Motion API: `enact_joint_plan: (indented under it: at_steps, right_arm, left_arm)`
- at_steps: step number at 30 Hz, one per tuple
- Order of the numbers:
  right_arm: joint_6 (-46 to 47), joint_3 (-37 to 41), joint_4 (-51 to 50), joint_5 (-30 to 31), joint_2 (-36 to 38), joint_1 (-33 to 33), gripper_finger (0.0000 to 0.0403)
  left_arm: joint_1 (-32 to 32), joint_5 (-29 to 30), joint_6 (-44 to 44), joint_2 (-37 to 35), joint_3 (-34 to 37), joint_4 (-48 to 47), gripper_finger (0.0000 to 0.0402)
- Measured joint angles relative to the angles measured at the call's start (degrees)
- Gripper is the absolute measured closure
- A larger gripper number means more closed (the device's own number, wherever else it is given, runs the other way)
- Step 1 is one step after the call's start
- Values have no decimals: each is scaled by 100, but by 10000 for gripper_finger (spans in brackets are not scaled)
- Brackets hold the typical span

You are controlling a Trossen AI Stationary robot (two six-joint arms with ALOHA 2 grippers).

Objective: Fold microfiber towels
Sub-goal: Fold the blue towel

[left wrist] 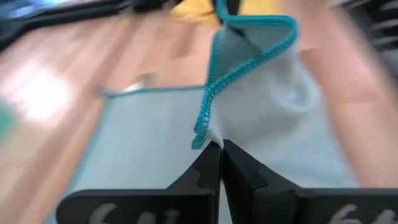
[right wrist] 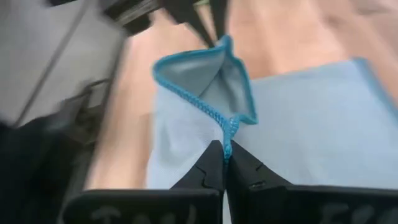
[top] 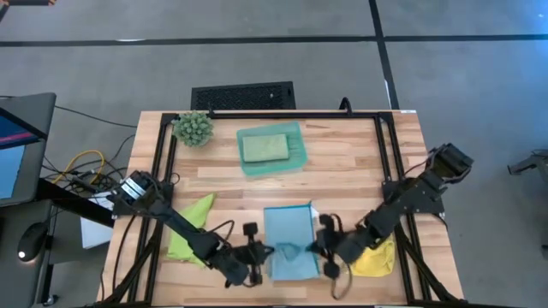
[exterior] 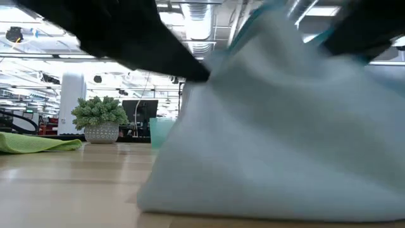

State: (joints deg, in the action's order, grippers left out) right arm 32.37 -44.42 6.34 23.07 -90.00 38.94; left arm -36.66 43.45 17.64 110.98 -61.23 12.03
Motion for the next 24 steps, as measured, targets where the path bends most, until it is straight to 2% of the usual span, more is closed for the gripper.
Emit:
enact_joint_plan:
  at_steps: [4, 9, 13, 18, 24]
  right_arm:
    - [113, 0, -339, 32, -21, -474, 380]
    - [123, -2, -746, 22, -28, -846, 389]
    - [258, -2, -1064, 56, -28, -1023, 383]
    - [552, -2, -1501, 331, -28, -1058, 382]
    - [534, -2, -1531, 402, -31, -1109, 386]
  left_arm:
    - [250, 626, 464, 30, 0, -875, 401]
    - [548, 637, 687, 30, 2, -1388, 401]
    - [723, 637, 716, 30, 2, -1451, 401]
    - [899, 613, 712, 30, 0, -1447, 401]
    - [954, 590, 737, 30, 0, -1451, 401]
